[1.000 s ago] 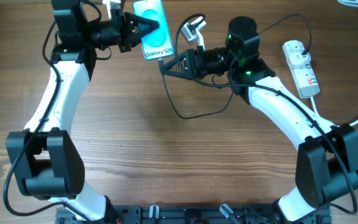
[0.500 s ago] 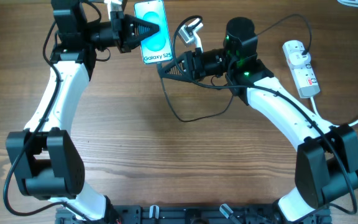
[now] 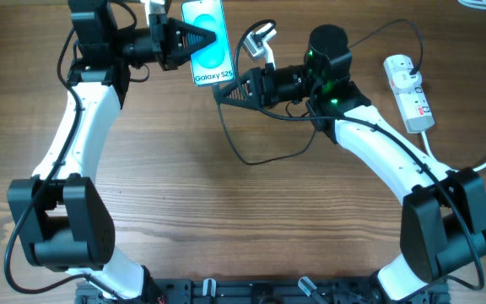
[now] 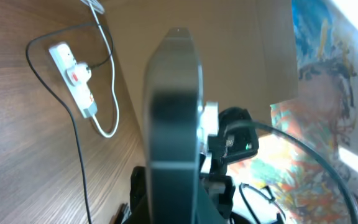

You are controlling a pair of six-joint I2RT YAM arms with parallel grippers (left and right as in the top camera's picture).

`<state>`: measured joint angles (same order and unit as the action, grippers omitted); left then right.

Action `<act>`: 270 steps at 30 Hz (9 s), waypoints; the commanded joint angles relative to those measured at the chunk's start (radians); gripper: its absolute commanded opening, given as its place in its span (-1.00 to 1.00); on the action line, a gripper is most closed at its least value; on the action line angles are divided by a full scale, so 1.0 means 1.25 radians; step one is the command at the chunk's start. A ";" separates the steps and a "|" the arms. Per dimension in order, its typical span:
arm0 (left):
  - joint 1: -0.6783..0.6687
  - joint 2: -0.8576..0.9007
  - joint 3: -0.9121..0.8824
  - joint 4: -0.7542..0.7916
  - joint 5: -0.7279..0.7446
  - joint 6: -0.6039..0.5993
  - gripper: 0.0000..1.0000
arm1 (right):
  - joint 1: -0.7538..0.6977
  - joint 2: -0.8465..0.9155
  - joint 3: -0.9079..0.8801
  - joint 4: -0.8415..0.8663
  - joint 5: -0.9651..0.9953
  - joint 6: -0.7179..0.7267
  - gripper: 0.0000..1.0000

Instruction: Plug charger to phone and switch on socket

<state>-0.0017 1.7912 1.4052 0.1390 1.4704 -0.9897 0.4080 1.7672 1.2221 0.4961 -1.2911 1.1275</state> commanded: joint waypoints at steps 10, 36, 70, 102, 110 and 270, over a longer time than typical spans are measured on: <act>-0.024 -0.027 0.001 0.002 0.055 0.035 -0.92 | -0.013 -0.003 0.016 0.006 -0.189 -0.127 0.16; -0.024 -0.027 0.001 -0.037 0.070 0.040 -0.92 | 0.013 -0.003 0.011 -0.066 0.028 -0.070 -0.91; -0.042 -0.025 0.001 -0.109 0.059 0.151 -0.92 | -0.066 -0.003 0.011 -0.199 0.114 -0.240 0.99; -0.327 0.125 0.001 -0.639 -1.068 0.403 -0.92 | -0.146 -0.003 0.011 -0.841 0.937 -0.525 0.99; -0.327 0.167 0.001 -0.635 -1.068 0.403 -0.88 | -0.146 -0.003 0.011 -0.841 0.937 -0.525 0.99; -0.023 0.237 -0.004 -0.647 -0.797 0.472 1.00 | -0.613 0.244 0.202 -0.894 1.190 -0.734 1.00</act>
<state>-0.0372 2.0754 1.4101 -0.6655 0.4889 -0.4049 -0.3573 2.0567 1.5074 -0.6361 0.2096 0.2352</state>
